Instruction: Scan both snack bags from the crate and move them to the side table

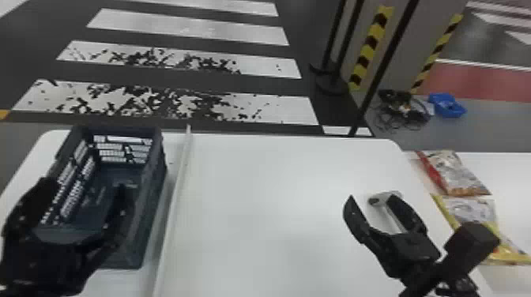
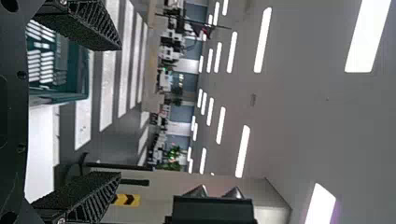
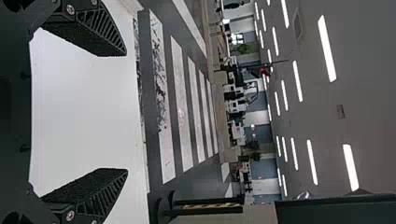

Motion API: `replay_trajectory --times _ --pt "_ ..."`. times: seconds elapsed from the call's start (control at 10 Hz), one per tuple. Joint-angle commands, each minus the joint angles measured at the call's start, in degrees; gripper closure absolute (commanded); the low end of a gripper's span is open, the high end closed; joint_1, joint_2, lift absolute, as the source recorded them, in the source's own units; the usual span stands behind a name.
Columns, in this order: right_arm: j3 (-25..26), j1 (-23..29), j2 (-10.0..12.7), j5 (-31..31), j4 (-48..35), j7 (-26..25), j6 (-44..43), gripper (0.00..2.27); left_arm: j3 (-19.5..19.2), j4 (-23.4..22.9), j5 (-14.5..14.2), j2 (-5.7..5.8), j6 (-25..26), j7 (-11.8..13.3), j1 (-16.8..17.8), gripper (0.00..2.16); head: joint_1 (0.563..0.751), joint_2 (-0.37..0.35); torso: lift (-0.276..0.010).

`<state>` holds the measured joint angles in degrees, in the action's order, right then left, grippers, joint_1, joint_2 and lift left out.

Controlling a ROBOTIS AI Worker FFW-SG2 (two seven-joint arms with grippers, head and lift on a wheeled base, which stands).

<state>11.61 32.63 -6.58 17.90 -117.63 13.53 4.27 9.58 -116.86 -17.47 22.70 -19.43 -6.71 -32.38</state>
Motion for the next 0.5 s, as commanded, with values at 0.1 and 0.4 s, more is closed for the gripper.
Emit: replay_trajectory --times 0.1,0.4 --pt "-6.51 -0.46 0.69 -7.00 -0.58 -2.28 -0.61 0.12 -2.02 -9.71 0.06 -1.07 23.08 -0.76 -2.96 0.03 0.695 -0.098 -0.095" --pt "-6.33 2.62 -0.01 -7.26 -1.64 -4.57 -3.95 0.12 -2.37 -10.85 -1.08 -1.60 25.02 -0.23 -6.47 0.03 0.695 -0.074 -0.095"
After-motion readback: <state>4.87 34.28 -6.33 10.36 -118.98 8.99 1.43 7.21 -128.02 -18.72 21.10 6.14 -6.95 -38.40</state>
